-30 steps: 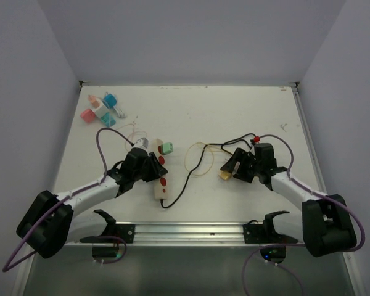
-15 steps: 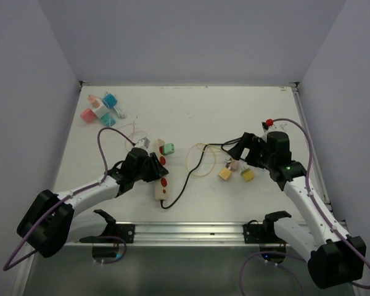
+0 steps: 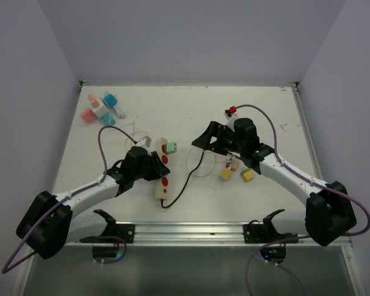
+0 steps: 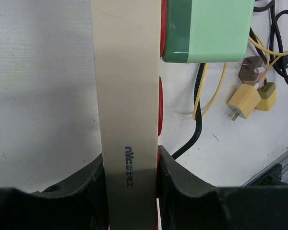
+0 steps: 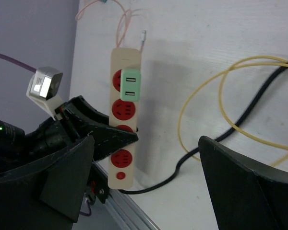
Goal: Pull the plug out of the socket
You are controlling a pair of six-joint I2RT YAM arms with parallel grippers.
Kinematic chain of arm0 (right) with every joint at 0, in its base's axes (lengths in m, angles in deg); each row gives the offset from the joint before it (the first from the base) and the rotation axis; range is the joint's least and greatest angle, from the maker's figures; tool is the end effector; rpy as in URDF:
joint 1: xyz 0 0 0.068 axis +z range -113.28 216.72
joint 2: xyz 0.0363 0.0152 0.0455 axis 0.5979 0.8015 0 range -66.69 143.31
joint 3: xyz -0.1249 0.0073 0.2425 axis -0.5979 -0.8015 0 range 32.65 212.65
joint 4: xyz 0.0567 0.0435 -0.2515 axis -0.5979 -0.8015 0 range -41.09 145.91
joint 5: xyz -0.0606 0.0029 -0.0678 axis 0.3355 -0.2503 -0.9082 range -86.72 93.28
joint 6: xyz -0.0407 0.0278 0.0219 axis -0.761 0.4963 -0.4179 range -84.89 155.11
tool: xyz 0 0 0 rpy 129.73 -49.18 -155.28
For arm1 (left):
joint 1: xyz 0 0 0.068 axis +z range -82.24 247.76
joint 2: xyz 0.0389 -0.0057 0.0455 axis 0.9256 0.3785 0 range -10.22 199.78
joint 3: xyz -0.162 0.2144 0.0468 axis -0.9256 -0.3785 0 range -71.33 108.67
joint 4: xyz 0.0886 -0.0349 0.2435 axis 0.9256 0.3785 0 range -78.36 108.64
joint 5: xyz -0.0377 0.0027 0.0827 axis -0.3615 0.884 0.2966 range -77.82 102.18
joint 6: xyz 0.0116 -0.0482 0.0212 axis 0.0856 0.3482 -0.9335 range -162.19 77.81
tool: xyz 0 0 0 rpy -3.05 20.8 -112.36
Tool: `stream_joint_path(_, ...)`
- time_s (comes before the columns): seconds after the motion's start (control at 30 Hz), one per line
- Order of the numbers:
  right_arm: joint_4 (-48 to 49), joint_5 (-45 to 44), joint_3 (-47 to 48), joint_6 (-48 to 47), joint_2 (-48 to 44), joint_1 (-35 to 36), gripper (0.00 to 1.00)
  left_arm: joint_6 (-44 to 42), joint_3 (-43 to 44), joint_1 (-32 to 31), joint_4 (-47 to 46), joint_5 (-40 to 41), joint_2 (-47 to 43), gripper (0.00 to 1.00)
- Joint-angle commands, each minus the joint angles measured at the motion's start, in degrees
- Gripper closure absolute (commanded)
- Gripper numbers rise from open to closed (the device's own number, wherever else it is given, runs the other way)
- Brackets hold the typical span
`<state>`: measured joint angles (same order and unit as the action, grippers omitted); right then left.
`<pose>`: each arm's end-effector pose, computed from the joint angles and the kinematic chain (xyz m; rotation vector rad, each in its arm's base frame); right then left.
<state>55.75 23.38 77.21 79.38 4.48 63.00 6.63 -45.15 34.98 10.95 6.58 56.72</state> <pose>0.2427 0.1334 0.2589 0.1064 2.1977 1.0940 0.1873 -0.1248 0.1714 -0.2824 2.3995 -0.8243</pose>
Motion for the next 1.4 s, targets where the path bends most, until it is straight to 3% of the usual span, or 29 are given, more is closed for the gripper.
stream_joint_path(0.0, 11.93, -1.72, 4.57, 4.59, 6.66, 4.37, 0.07, -1.36, 2.48, -0.18, -3.79, -1.77, -2.51, 1.00)
stream_joint_path(0.37, 17.65, -2.96, 15.73, 8.46, 25.05, 13.26, 0.11, -1.27, 1.16, -0.18, -3.18, -1.95, -4.71, 1.00)
stream_joint_path(0.73, 18.97, -3.05, 17.14, 9.08, 31.04, 15.02, 0.27, -1.27, 0.46, -0.27, -3.97, -2.65, -5.24, 1.00)
stream_joint_path(1.03, 19.24, -2.96, 16.62, 8.64, 30.69, 15.11, 0.62, -1.01, -1.04, -0.19, -3.27, -1.43, -5.94, 1.00)
stream_joint_path(1.1, 18.45, -3.57, 16.35, 7.59, 30.16, 15.11, 0.64, -0.65, -1.30, -0.27, -3.27, -1.42, -5.50, 1.00)
stream_joint_path(1.33, 15.55, -4.37, 16.18, 5.56, 28.84, 15.11, 1.00, -0.30, -1.56, -0.27, -3.18, -1.69, -3.92, 1.00)
stream_joint_path(1.37, 15.46, -4.28, 16.00, 5.48, 28.67, 15.11, 1.00, -0.21, -1.65, -0.19, -3.18, -1.78, -3.92, 1.00)
